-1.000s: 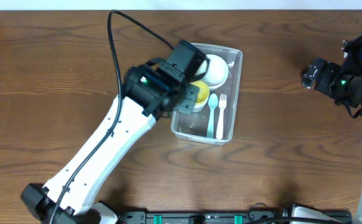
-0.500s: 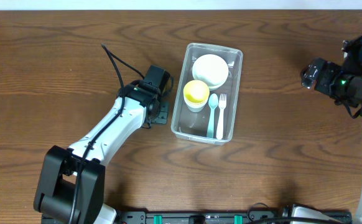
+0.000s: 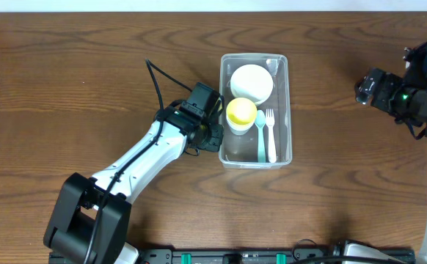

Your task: Pack container

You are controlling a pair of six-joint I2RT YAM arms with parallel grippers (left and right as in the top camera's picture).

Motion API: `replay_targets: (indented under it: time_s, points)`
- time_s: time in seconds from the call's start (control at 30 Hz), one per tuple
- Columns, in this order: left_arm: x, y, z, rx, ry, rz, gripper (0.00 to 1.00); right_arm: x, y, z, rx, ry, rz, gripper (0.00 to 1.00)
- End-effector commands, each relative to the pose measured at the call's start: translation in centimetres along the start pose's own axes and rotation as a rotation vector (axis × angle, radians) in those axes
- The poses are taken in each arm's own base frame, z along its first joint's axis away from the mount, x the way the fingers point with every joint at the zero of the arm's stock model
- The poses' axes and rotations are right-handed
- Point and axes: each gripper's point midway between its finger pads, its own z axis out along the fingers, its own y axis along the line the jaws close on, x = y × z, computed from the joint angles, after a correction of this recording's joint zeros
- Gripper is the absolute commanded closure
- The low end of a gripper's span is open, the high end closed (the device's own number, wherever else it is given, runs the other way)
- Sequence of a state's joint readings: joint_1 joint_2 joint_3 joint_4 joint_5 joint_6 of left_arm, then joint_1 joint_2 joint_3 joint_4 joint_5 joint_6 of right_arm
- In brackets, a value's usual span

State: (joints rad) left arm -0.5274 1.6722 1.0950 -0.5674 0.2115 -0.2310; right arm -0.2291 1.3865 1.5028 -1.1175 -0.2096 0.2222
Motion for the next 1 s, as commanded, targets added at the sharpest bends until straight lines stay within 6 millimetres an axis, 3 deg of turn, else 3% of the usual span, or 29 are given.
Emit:
replay_targets:
  time_s: [0.0, 0.07, 0.13, 0.2, 0.37, 0.4, 0.5, 0.53, 0.57, 0.6, 0.8, 0.97]
  points:
    - [-0.1, -0.3, -0.2, 0.02, -0.002, -0.019, 0.71, -0.2, -0.2, -0.2, 0.0, -0.007, -0.007, 0.01]
    - [-0.1, 0.6, -0.3, -0.022, -0.003, -0.028, 0.71, -0.2, -0.2, -0.2, 0.0, -0.007, -0.007, 0.01]
    - [-0.1, 1.9, -0.7, -0.064, -0.005, -0.049, 0.6, -0.2, -0.2, -0.2, 0.0, -0.007, -0.007, 0.01]
    - [-0.5, 3.4, -1.8, -0.091, -0.007, -0.087, 0.58, -0.2, -0.2, -0.2, 0.0, -0.007, -0.007, 0.01]
    - [-2.4, 5.9, -7.0, -0.108, -0.087, -0.135, 0.51, -0.2, -0.2, -0.2, 0.0, -0.007, -0.007, 0.01]
    - [-2.8, 6.1, -8.3, -0.107, -0.115, -0.132, 0.43, -0.2, -0.2, -0.2, 0.0, -0.007, -0.007, 0.01]
    - [-3.7, 5.6, -12.8, -0.095, -0.226, -0.108, 0.29, -0.2, -0.2, -0.2, 0.0, -0.007, -0.007, 0.01]
    - [-3.9, 5.2, -14.2, -0.088, -0.266, -0.101, 0.21, -0.2, -0.2, -0.2, 0.0, -0.007, -0.007, 0.01]
    - [-4.1, 4.8, -15.8, -0.079, -0.317, -0.093, 0.03, -0.2, -0.2, -0.2, 0.0, -0.007, -0.007, 0.01]
    - [-4.1, 4.5, -17.4, -0.07, -0.364, -0.085, 0.02, -0.2, -0.2, -0.2, 0.0, -0.007, -0.007, 0.01]
    - [-2.1, 3.6, -25.6, -0.076, -0.597, -0.038, 0.02, -0.2, -0.2, -0.2, 0.0, -0.007, -0.007, 0.01]
    - [2.7, 5.4, -29.8, -0.211, -0.673, -0.002, 0.02, -0.2, -0.2, -0.2, 0.0, -0.007, -0.007, 0.01]
